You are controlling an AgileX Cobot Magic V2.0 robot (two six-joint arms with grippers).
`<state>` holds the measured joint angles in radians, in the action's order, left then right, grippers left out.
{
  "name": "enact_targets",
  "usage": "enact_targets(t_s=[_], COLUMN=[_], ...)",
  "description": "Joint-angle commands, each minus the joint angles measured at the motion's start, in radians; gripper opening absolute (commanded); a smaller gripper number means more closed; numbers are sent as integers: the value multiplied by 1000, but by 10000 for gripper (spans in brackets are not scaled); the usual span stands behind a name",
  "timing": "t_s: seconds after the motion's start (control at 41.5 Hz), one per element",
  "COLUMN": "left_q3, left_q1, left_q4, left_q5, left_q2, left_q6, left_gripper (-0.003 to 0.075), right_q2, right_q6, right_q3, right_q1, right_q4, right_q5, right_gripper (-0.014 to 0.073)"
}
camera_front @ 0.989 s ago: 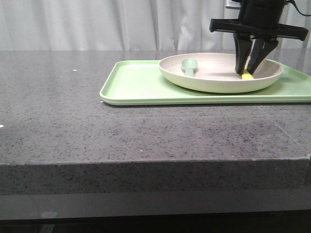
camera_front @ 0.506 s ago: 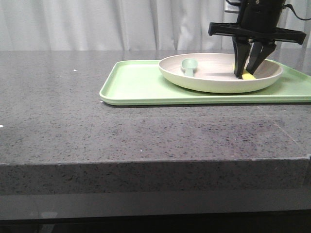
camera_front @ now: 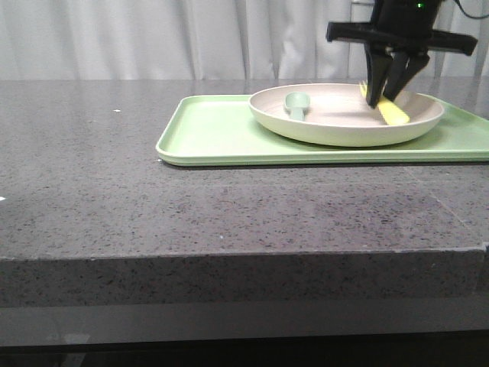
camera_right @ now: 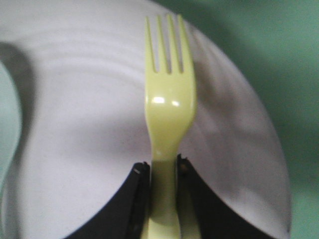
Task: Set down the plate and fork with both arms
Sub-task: 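Lift the fork out of the plate with the right gripper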
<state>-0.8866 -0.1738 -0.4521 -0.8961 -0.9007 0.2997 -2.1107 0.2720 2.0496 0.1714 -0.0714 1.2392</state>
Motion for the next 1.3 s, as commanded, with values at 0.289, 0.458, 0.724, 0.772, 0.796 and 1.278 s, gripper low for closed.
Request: enact_targets(t_s=[0.289,0.458,0.724,0.772,0.796,1.278], left_q3=[-27,-27,-27,-27,-27,-27], left_q1=[-1,-1,-1,-1,-1,-1], left_q4=[-22,-22,-22,-22,-22,-22], left_q5=[48,39,37,37,37,37], left_q2=[7,7,7,7,7,7], left_q6=[0,0,0,0,0,0], left_gripper=[347,347,347,347,347,347], right_q2=[139,228,364,366,366,247], right_q6=[-80,-135,-243,-262,-272,-359], right_q3=[78,63,-72,-105,-120,-291], right_q1=[-5,-13,-155,-182,-193,-261], right_q4=[2,10,-8,-28,-42,-164], right_q5=[98,98,98,98,97,-17], right_gripper=[-53,-54,-54,-54,-54,-54])
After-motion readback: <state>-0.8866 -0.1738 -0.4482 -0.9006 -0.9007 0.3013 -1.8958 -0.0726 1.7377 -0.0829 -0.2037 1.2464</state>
